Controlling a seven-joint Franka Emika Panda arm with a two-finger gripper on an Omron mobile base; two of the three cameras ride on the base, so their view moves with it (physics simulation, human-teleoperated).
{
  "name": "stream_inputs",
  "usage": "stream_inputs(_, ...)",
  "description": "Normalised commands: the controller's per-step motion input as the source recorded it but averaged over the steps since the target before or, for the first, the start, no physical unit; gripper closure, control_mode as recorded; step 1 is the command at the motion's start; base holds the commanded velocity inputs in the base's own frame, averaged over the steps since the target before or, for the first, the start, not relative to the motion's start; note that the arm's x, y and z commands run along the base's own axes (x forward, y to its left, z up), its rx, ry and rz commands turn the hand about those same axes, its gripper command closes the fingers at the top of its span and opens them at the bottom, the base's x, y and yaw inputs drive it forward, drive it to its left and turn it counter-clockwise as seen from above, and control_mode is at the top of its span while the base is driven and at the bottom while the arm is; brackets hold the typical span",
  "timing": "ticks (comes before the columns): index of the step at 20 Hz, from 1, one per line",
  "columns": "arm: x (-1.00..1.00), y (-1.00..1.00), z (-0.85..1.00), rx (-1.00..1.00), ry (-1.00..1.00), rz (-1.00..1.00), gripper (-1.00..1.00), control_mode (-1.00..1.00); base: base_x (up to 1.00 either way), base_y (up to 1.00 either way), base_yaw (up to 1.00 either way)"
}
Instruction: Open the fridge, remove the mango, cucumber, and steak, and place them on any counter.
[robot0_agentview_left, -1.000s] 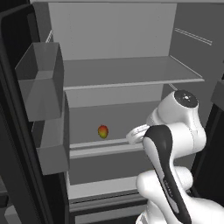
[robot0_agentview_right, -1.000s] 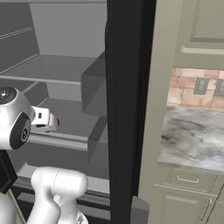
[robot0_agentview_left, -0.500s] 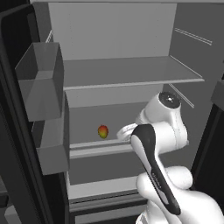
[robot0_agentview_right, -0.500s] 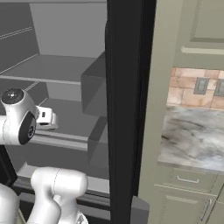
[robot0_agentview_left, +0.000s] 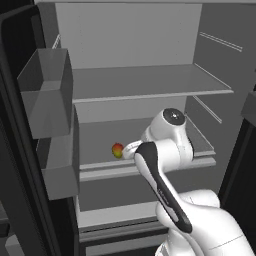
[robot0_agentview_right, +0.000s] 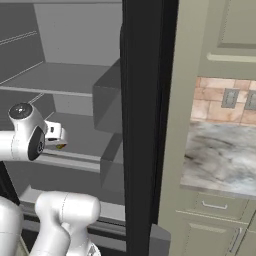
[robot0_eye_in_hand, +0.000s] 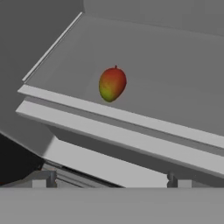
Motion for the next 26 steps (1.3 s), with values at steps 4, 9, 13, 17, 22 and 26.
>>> stream_inputs(4, 0.38, 0.11, -0.22, 0.0, 0.0, 0.0, -1.0, -1.0, 0.0, 0.0, 0.0)
stream_inputs(9, 0.37, 0.12, -0.34, 0.0, 0.0, 0.0, -1.0, -1.0, 0.0, 0.0, 0.0)
stream_inputs(13, 0.41, 0.09, -0.28, 0.01, 0.0, 0.0, -1.0, -1.0, 0.0, 0.0, 0.0)
stream_inputs(17, 0.41, 0.06, -0.17, 0.03, 0.01, 0.0, -1.0, -1.0, 0.0, 0.0, 0.0)
stream_inputs(22, 0.36, 0.11, -0.06, 0.02, 0.04, 0.0, -1.0, -1.0, 0.0, 0.0, 0.0)
stream_inputs(26, 0.33, 0.14, -0.06, 0.0, 0.06, 0.0, -1.0, -1.0, 0.0, 0.0, 0.0)
